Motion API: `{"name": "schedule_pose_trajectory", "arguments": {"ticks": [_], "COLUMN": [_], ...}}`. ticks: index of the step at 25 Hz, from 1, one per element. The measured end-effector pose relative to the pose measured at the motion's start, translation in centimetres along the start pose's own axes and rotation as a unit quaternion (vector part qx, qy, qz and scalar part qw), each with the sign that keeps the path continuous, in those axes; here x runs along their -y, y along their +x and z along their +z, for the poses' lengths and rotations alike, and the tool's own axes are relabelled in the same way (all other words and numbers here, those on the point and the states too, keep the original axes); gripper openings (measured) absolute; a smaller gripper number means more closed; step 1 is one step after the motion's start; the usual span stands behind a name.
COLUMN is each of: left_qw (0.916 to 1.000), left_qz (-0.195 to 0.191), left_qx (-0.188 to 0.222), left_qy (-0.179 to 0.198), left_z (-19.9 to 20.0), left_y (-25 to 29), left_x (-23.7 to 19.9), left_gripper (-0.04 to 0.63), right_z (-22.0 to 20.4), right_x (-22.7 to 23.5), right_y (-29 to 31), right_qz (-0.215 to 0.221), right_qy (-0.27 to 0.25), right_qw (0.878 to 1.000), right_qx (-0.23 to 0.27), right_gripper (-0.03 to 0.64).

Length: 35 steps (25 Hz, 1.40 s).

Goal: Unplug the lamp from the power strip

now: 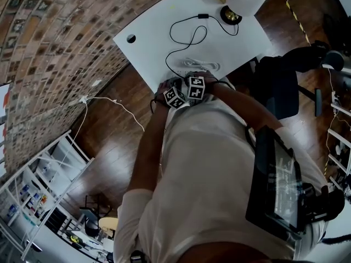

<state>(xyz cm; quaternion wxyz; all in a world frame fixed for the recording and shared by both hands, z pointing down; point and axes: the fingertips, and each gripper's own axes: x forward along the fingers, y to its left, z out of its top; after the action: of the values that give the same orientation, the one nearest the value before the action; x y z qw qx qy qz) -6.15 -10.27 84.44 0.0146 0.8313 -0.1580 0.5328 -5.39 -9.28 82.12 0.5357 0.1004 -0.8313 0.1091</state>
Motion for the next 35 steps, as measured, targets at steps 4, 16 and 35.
{"name": "schedule_pose_trajectory", "arguments": {"ticks": [4, 16, 35], "left_qw": [1.0000, 0.9998, 0.9997], "left_qz": [0.000, 0.012, 0.016], "left_qx": [-0.002, -0.011, -0.017], "left_qy": [-0.001, 0.010, -0.002], "left_z": [0.19, -0.24, -0.29], "left_y": [0.07, 0.35, 0.23], "left_x": [-0.01, -0.24, -0.34], "left_gripper": [-0.014, -0.014, -0.014], "right_z": [-0.34, -0.06, 0.12], "right_x": [0.05, 0.29, 0.28], "right_y": [-0.12, -0.12, -0.14], "right_qz": [-0.003, 0.008, 0.007], "right_qy": [0.011, 0.040, 0.043], "right_qw": [1.000, 0.999, 0.998], "right_qx": [0.012, -0.006, -0.035], "right_gripper": [0.049, 0.048, 0.044]}}
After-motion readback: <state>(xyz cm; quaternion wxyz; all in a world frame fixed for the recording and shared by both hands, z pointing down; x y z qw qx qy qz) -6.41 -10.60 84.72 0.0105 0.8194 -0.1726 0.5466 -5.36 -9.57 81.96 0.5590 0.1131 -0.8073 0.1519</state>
